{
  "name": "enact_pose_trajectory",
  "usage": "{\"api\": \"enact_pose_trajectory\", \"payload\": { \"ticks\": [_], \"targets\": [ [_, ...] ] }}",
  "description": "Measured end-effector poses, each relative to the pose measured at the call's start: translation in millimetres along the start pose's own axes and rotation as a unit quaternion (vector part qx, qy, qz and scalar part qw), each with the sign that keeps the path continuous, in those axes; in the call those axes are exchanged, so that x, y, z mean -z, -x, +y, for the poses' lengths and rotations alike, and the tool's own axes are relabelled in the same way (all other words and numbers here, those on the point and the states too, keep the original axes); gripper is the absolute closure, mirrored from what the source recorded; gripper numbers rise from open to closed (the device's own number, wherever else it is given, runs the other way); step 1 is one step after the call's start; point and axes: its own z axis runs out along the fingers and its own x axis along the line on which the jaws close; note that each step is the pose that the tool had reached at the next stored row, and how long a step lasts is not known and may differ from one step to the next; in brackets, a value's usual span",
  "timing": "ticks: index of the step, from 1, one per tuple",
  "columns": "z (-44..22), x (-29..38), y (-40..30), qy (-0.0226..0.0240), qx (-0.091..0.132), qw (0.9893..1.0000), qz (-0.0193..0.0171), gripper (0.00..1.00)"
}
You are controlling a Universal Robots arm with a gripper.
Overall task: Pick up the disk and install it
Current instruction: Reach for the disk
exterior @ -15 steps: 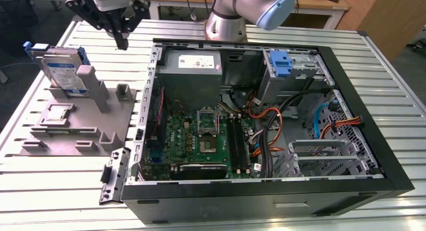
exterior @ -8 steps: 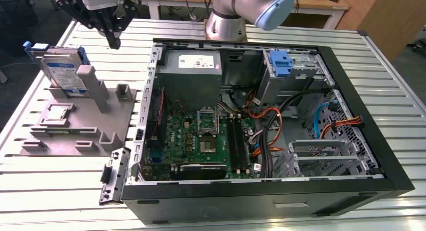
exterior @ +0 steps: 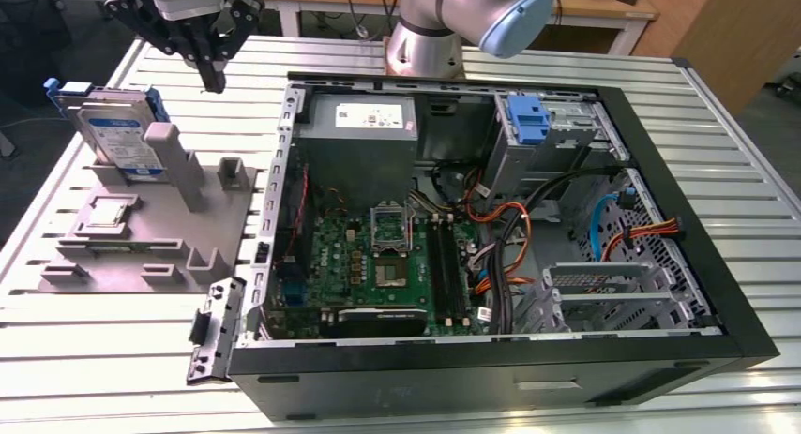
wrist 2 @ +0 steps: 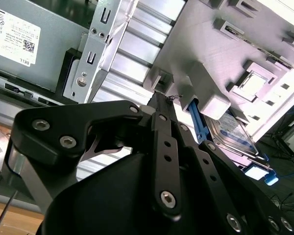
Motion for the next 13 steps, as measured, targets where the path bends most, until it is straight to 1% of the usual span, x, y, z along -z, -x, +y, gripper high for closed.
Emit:
{"api": "enact_pose_trajectory", "payload": {
  "ticks": [5,8,10,12,13],
  "targets": [
    [-0.1,-0.1,-0.2,0.0001,0.0,1.0,-0.0001,0.9],
    [-0.2,0.0,-2.7,0.0,0.0,1.0,0.0,0.9],
    [-0.5,0.0,-6.5,0.0,0.0,1.0,0.0,0.9],
    [-0.9,-0.2,-13.0,0.0001,0.0,1.0,0.0,0.9],
    [-1.1,-0.3,-17.3,0.0002,0.0,1.0,0.0,0.9]
  ]
}}
